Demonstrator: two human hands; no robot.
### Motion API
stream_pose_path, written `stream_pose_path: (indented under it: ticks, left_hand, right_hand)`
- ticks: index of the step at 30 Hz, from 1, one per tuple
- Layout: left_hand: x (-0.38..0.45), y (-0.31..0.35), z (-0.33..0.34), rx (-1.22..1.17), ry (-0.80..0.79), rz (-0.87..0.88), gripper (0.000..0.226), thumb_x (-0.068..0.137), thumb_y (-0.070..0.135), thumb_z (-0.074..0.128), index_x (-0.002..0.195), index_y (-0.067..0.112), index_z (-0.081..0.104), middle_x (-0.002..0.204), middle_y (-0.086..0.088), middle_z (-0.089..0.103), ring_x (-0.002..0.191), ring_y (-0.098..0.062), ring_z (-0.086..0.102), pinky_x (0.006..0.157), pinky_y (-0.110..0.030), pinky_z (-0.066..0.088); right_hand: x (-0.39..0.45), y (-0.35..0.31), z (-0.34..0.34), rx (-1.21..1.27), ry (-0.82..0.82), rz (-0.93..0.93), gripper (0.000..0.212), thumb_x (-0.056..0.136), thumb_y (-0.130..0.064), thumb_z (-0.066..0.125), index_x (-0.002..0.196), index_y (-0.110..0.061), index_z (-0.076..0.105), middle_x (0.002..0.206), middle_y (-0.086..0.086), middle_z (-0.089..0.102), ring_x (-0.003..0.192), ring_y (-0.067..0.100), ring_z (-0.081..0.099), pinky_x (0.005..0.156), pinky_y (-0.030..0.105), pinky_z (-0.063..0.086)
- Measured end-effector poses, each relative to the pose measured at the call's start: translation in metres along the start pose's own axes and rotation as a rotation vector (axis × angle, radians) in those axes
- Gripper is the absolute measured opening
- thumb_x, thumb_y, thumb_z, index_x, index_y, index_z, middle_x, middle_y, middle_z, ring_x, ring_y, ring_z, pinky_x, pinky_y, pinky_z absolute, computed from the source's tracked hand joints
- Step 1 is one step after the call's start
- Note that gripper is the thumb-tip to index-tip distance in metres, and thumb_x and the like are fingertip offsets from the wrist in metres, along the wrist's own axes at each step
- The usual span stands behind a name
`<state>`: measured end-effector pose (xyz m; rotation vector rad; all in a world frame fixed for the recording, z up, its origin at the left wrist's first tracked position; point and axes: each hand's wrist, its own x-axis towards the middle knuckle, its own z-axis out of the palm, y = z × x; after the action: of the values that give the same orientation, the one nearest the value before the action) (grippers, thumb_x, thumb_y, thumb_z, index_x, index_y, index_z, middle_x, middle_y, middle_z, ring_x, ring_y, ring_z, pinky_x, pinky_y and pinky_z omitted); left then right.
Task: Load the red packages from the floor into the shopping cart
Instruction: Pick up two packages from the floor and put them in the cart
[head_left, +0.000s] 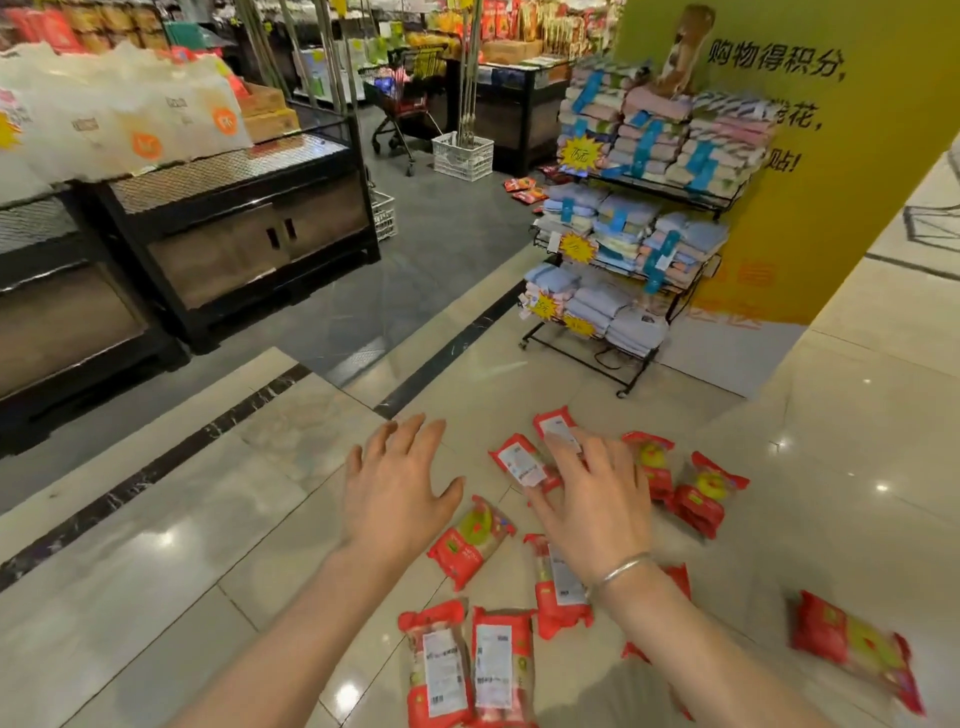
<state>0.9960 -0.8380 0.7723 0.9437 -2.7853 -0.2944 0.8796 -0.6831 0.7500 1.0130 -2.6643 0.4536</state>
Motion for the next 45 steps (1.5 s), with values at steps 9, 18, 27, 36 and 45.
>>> stream_pose_path:
  ticks: [9, 18, 27, 36, 45]
  left_hand:
    - [0.045, -0.045, 0.111, -0.132, -0.139, -0.047, 0.067, 0.083, 0.045, 0.066, 0.143, 0.025, 0.045, 0.151, -0.004, 0.043, 0.138, -0.030, 0.039, 0.109, -0.048, 0.037]
    - [0.030, -0.112, 0.328, -0.299, -0.302, -0.334, 0.079, 0.082, 0.049, 0.069, 0.149, 0.027, 0.034, 0.156, -0.004, 0.033, 0.142, -0.025, 0.029, 0.106, -0.043, 0.039]
    - [-0.031, -0.196, 0.626, -0.396, -0.483, -0.433, 0.078, 0.080, 0.036, 0.076, 0.146, 0.018, 0.039, 0.149, -0.008, 0.041, 0.133, -0.028, 0.041, 0.103, -0.037, 0.039]
    - [-0.061, -0.263, 0.813, -0.296, -0.456, -0.306, 0.086, 0.074, 0.031, 0.082, 0.147, 0.013, 0.038, 0.149, -0.016, 0.039, 0.136, -0.033, 0.036, 0.106, -0.043, 0.037]
    - [-0.079, -0.272, 0.854, -0.458, -0.273, -0.709, 0.128, 0.060, 0.032, 0.091, 0.155, 0.024, 0.005, 0.160, -0.018, 0.005, 0.147, -0.035, 0.005, 0.116, -0.054, 0.017]
  right_hand:
    - [0.020, 0.009, 0.113, -0.013, -0.147, 0.143, 0.057, 0.075, -0.048, 0.072, 0.123, -0.018, 0.064, 0.119, 0.013, 0.064, 0.113, 0.040, 0.056, 0.087, 0.049, 0.051]
    - [-0.033, 0.050, 0.316, 0.016, -0.455, 0.212, 0.071, 0.086, -0.057, 0.059, 0.147, -0.026, 0.039, 0.152, 0.005, 0.037, 0.140, 0.032, 0.030, 0.109, 0.049, 0.034]
    - [-0.157, 0.110, 0.594, -0.115, -0.589, 0.139, 0.071, 0.063, -0.048, 0.084, 0.124, -0.016, 0.064, 0.122, 0.014, 0.063, 0.113, 0.039, 0.059, 0.083, 0.054, 0.052]
    - [-0.238, 0.159, 0.779, -0.100, -0.626, 0.104, 0.080, 0.066, -0.049, 0.082, 0.135, -0.021, 0.056, 0.132, 0.017, 0.057, 0.124, 0.041, 0.052, 0.089, 0.055, 0.051]
    - [-0.254, 0.177, 0.813, 0.167, -0.709, 0.575, 0.139, 0.057, -0.069, 0.078, 0.145, -0.045, -0.028, 0.161, 0.002, -0.023, 0.150, 0.028, -0.014, 0.114, 0.061, 0.017]
